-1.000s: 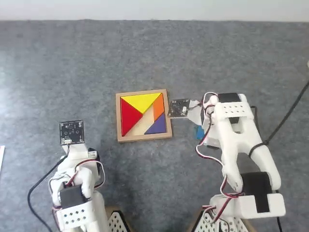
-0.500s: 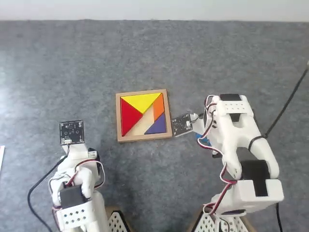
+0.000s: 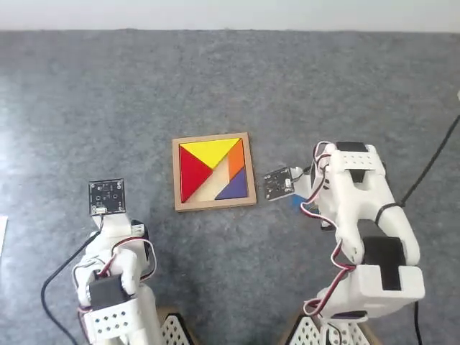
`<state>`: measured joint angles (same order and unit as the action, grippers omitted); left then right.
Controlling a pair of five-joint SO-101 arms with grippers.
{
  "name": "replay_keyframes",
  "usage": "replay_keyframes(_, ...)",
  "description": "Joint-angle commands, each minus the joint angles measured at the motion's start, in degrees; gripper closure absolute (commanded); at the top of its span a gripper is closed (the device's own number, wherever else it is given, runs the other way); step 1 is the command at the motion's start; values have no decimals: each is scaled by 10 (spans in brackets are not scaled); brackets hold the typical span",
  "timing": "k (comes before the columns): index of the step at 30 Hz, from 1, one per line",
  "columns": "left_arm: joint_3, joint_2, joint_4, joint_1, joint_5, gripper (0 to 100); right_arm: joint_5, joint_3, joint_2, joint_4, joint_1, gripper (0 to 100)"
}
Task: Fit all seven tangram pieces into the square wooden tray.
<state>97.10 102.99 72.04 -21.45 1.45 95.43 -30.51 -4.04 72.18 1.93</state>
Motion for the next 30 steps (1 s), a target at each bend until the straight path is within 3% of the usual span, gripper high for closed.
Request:
replay_keyframes(1, -7, 11, 2, -4, 1, 920, -11, 8, 8, 0, -20, 850)
replay_keyframes(3, -7, 11, 2, -4, 1, 920, -24, 8, 8, 0, -22, 899)
replay_keyframes(13, -7, 11, 2, -4, 1, 920, -111, 8, 17, 32, -5, 872)
replay_keyframes(18, -7, 11, 2, -4, 1, 920, -114, -42, 99, 64, 22, 730)
replay_keyframes(22, -7, 11, 2, -4, 1, 920, -168, -99, 153, 10, 54, 602)
replay_keyframes(30, -7, 11, 2, -4, 1, 920, -331, -151, 157, -80, 101, 723)
